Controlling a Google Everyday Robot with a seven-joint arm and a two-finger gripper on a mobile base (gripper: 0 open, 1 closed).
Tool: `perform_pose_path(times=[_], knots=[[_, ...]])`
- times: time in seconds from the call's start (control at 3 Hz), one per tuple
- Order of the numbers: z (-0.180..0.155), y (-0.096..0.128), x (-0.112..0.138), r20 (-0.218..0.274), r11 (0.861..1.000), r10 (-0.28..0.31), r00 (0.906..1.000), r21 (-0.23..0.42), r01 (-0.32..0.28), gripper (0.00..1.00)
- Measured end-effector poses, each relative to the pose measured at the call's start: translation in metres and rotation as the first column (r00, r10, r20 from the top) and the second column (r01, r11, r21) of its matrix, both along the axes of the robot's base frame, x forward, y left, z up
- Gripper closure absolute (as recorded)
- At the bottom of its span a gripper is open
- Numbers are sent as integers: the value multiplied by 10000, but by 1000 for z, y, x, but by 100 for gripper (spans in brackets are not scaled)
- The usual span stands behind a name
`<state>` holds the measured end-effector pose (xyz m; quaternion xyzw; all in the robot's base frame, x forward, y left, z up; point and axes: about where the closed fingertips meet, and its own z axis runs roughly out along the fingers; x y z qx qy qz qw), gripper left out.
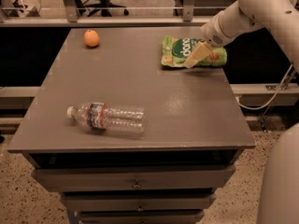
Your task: Pick green rice chip bag
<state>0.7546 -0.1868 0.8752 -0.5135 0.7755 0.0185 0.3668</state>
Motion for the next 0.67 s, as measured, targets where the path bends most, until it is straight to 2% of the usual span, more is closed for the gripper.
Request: perform_pose_path(times=[0.33,0.67], knots=[[-13,-7,9,-523,9992,-410,9978,0,410,41],[-17,-10,10,-805,9981,-608,9949,-14,609,64]])
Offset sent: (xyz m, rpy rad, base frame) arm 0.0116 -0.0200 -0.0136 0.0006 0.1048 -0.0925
